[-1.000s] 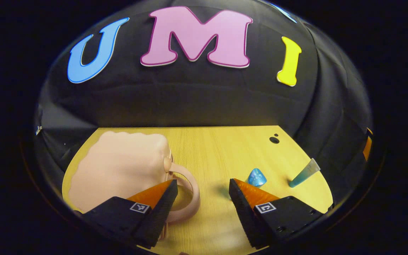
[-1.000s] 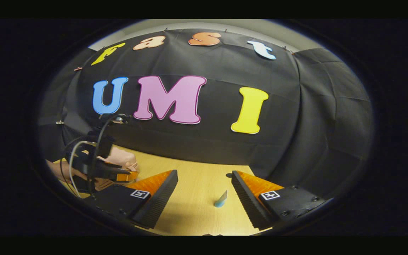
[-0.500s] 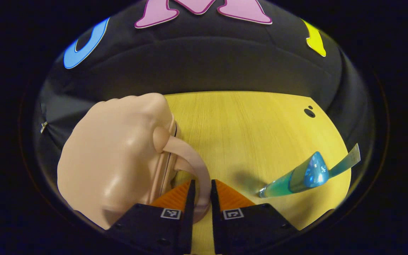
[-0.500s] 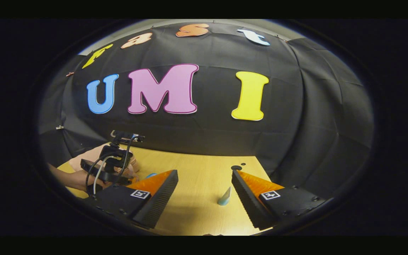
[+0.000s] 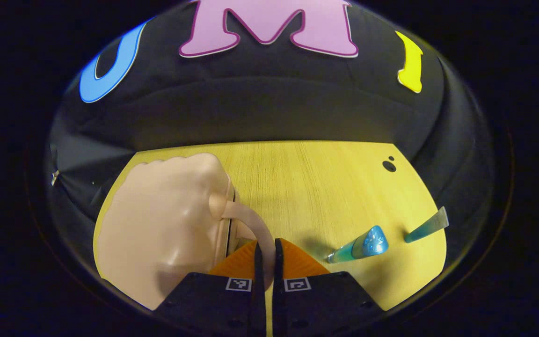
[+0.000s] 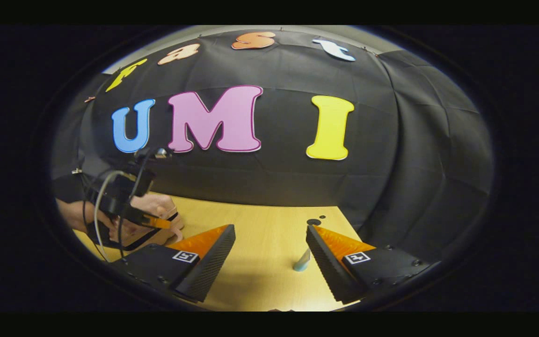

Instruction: First open the suitcase, pack the skin care products into it, and then close the suitcase.

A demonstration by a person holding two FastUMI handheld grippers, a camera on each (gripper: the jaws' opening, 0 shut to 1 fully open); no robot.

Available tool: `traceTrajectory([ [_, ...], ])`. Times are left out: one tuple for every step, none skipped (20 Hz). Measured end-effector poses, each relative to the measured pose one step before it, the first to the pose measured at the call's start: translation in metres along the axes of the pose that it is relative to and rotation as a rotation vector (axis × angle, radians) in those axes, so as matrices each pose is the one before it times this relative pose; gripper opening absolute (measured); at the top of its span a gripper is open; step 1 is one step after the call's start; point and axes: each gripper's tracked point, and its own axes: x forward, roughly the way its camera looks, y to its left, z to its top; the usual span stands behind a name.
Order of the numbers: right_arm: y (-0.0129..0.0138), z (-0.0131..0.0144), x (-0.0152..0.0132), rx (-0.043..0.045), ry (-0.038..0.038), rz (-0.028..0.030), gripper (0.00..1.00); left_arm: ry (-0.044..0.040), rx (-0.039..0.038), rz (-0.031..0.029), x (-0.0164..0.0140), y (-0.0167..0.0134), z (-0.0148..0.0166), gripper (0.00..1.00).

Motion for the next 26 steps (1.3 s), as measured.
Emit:
traceTrajectory([
  [0.00665,0.00047,-0.0016,-0.00231,-0.00135,0.00838,0.96,-0.01659,-0.00618,-0.00938,-0.01488,0.00791,0.01365,0.1],
  [0.00755,0.00065,-0.00107,-0.0033,-0.00015,0.01175,0.96,-0.0149,0.00341,-0.0039,-0.01326,0.00896,0.01404,0.11],
  [0.00682,0.00115,-0.00117,-0.003,-0.00258,0.01056,0.96,-0.01752,-0.00494,-0.00515,-0.01476,0.00814,0.015,0.1],
  [0.00695,0.00113,-0.00087,-0.00366,-0.00356,0.01302,0.96,-0.0193,-0.01198,-0.00472,-0.01488,0.01257,0.01729,0.1],
  [0.00594,0.00048,-0.00087,-0.00486,0.00014,0.01207,0.96,-0.01603,-0.01221,-0.00524,-0.01495,0.01682,0.01633,0.11],
  [0.00546,0.00141,0.00003,-0.00144,0.00145,0.00884,0.96,-0.00518,-0.01506,-0.00415,-0.01331,0.01834,0.01443,0.1],
  [0.00593,0.00359,-0.00069,0.00258,-0.00496,0.01011,0.97,-0.0095,-0.0185,-0.00287,-0.01125,0.02232,0.01372,0.1],
  [0.00481,0.00261,-0.00077,-0.0019,-0.00578,0.00489,0.97,-0.00962,-0.02009,0.00206,-0.00934,0.02371,0.01377,0.1],
  [0.00337,0.0022,-0.00024,-0.00396,-0.00305,-0.00037,0.96,-0.0021,-0.01581,0.01059,-0.00819,0.02403,0.01047,0.1],
  [0.00363,0.00146,0.00103,0.00284,-0.00317,0.0023,0.96,-0.01253,-0.00216,0.02549,-0.00719,0.02934,0.01248,0.1],
  [0.00461,0.00044,0.00108,0.00877,-0.00034,0.00296,0.96,-0.01508,0.01249,0.03505,-0.00497,0.0334,0.0104,0.1],
  [0.00434,-0.00249,0.00142,0.00849,0.0087,-0.00418,0.96,-0.01553,0.0213,0.04559,-0.00275,0.03436,0.00741,0.1],
  [0.00418,-0.00578,-0.00022,0.01815,0.02862,-0.00203,0.96,-0.01002,0.03026,0.05185,-0.00118,0.04002,0.00518,0.1],
  [0.00413,-0.00086,0.00006,0.01939,0.01145,-0.0066,0.97,-0.00536,0.02913,0.04784,0.00144,0.0351,0.00117,0.1],
  [0.00121,0.00004,0.00075,0.01501,-0.00079,-0.01022,0.97,-0.01064,0.02749,0.04523,0.00686,0.0345,-0.0054,0.1],
  [0.00223,0.00144,-0.00041,0.00205,-0.00243,-0.01546,0.97,-0.0087,0.01962,0.03568,0.01077,0.02901,-0.00543,0.1],
  [0.00075,-0.00179,0.00045,-0.00922,-0.00268,-0.01222,0.96,-0.0142,0.01261,0.04838,0.01874,0.02728,-0.0085,0.1],
  [0.00047,-0.00265,0.00233,-0.00982,-0.00001,-0.01166,0.93,-0.00588,0.00276,0.03909,0.02049,0.02102,-0.01034,0.1],
  [0.00279,-0.00652,0.00362,-0.01095,0.01202,-0.00041,0.96,-0.00117,-0.00544,0.01943,0.02003,0.01404,-0.01165,0.1],
  [0.00414,-0.00905,0.00435,-0.00634,0.0299,0.00686,0.96,0.00815,0.00012,0.0195,0.01888,0.01265,-0.014,0.1],
  [0.00284,-0.00493,0.00176,-0.00157,0.02217,0.0036,0.96,0.00971,0.01421,0.01542,0.01541,0.00982,-0.01459,0.1],
  [0.00342,-0.00217,0.00148,0.01338,0.01204,0.00621,0.93,0.0172,0.01401,0.01235,0.01517,0.00324,-0.01386,0.1],
  [0.00291,0.00068,0.00118,0.00799,-0.00165,0.00044,1.0,0.01394,-0.00175,0.00576,0.014,0.00105,-0.0137,0.1],
  [0.00076,-0.00279,0.00352,-0.00517,0.00114,-0.00542,0.96,0.01341,-0.02367,-0.0004,0.01245,0.00047,-0.01249,0.1],
  [0.00002,-0.00424,0.00227,-0.01255,0.00126,-0.00501,0.97,0.01116,-0.02853,0.00101,0.01356,0.00475,-0.01258,0.1],
  [-0.0008,-0.00486,0.00343,-0.01158,0.00369,-0.00482,0.96,0.01422,-0.02239,-0.00046,0.01331,0.00338,-0.01113,0.1],
])
